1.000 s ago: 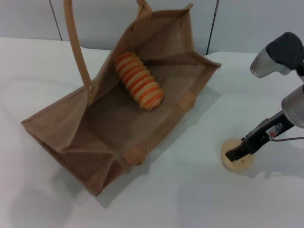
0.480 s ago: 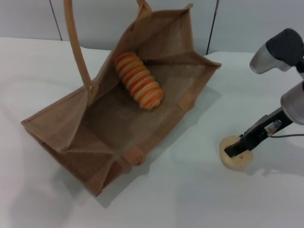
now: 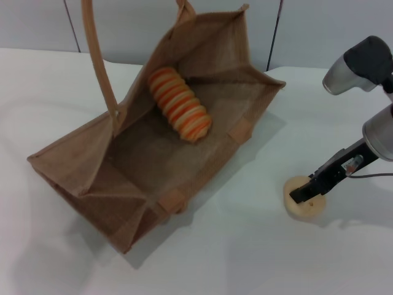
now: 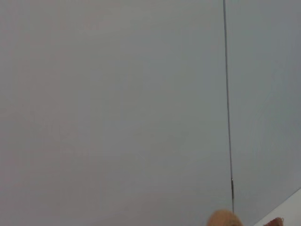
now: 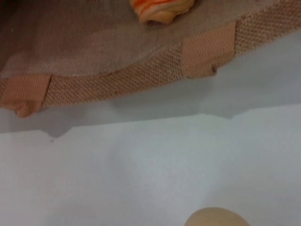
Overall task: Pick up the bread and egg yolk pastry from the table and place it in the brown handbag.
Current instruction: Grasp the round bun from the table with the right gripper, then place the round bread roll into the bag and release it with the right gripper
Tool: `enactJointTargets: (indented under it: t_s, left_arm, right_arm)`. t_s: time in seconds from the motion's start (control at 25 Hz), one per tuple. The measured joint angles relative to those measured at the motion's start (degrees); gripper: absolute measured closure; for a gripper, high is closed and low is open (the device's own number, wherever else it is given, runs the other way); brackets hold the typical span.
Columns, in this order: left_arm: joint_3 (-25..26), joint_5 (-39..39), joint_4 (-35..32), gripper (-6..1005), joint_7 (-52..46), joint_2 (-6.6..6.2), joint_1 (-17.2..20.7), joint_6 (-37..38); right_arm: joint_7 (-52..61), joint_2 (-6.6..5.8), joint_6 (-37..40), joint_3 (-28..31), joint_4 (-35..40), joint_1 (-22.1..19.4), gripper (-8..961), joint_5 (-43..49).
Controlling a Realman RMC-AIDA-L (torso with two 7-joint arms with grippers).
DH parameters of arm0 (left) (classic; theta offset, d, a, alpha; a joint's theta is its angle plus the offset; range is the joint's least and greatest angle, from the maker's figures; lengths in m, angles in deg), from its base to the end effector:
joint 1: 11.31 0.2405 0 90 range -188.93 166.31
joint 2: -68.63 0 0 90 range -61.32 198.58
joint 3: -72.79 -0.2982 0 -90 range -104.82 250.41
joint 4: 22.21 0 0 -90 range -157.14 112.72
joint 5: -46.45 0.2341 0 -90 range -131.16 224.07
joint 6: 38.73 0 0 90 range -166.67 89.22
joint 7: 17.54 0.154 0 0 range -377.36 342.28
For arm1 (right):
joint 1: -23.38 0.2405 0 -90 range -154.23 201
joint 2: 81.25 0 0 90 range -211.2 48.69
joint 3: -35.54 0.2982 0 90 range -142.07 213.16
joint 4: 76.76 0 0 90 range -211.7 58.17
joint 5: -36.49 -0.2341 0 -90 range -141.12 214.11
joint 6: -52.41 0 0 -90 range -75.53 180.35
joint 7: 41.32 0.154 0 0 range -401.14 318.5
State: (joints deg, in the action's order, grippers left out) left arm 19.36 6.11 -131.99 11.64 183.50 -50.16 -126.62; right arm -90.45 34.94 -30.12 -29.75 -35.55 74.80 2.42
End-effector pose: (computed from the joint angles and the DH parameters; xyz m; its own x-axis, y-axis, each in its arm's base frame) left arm -0.0860 0.4191 0.1736 0.8760 0.2908 0.3847 0.4822 -0.5357 -0.6932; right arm 0.2281 0.4486 -0.0549 0.7184 -0.6515 0.2438 -0.5989 -0.7576 -0.2597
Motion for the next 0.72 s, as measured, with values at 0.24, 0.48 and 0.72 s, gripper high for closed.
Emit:
enactJointTargets:
  t_s: [0.24, 0.48, 0.72]
  left_arm:
    - [0.0, 0.3, 0.0, 885, 0.1, 0.0, 0.0, 0.1]
    - [-0.2, 0.2, 1.7, 885, 0.3, 0.0, -0.4, 0.2]
    - [-1.2, 0.0, 2.8, 886, 0.5, 0.44, -2.3, 1.7]
  right_arm:
    - [0.4, -0.14, -3.4, 0.3, 4.5, 0.3, 462, -2.1]
    - [1.5, -0.02, -10.9, 3.6, 14.4, 0.2, 485, -4.9]
    - [3.1, 0.02, -14.2, 2.2, 18.1, 0.4, 484, -16.5]
